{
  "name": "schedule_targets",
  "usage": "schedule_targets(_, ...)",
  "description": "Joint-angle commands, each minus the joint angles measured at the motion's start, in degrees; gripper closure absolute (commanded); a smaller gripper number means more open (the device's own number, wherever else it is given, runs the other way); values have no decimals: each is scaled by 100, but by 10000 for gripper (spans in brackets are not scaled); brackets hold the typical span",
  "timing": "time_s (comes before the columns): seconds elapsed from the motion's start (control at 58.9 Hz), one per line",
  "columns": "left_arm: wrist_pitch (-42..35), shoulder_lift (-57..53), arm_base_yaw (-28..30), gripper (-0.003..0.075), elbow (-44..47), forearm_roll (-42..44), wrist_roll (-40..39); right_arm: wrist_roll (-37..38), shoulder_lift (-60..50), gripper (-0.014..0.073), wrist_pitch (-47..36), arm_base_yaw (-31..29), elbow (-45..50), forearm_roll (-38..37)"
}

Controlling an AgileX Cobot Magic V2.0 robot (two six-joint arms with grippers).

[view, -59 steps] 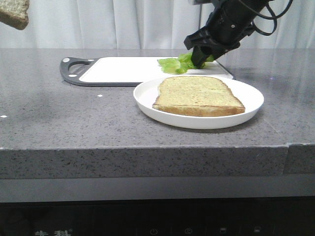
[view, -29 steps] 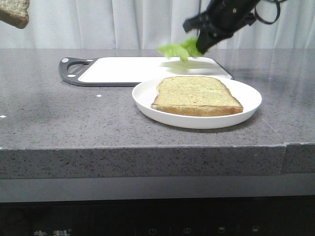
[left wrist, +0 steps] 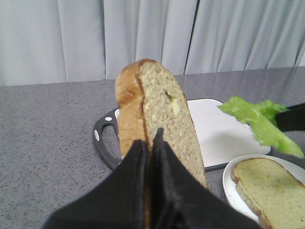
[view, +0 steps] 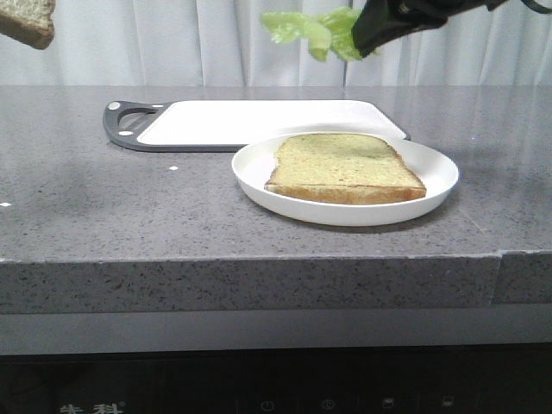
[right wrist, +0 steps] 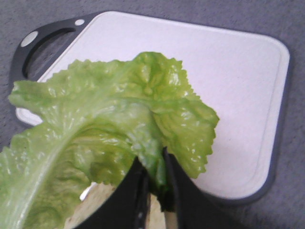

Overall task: Left arm grabs bread, right arm adds lettuce
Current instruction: 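Carry the lettuce over the bread on the plate with the right gripper, then open the right gripper to drop the lettuce onto the bread, withdraw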

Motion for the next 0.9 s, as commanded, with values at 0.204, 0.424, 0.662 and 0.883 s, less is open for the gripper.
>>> schedule_targets(0.204,-563,-31,13,741,-167,-100,-33,0,-725,653,-696,305,1042,464)
schedule_targets(0.424,-563,-31,13,741,-167,-100,-33,0,-591,653,-619,305,1042,427)
schedule_targets(0.662,-563,-31,13,741,-167,-100,-33,0,-580,615,-336,300,1064,392)
schedule_targets(0.883,-563,-31,13,741,-167,-100,-33,0,-580,461,-313,300,1140,346)
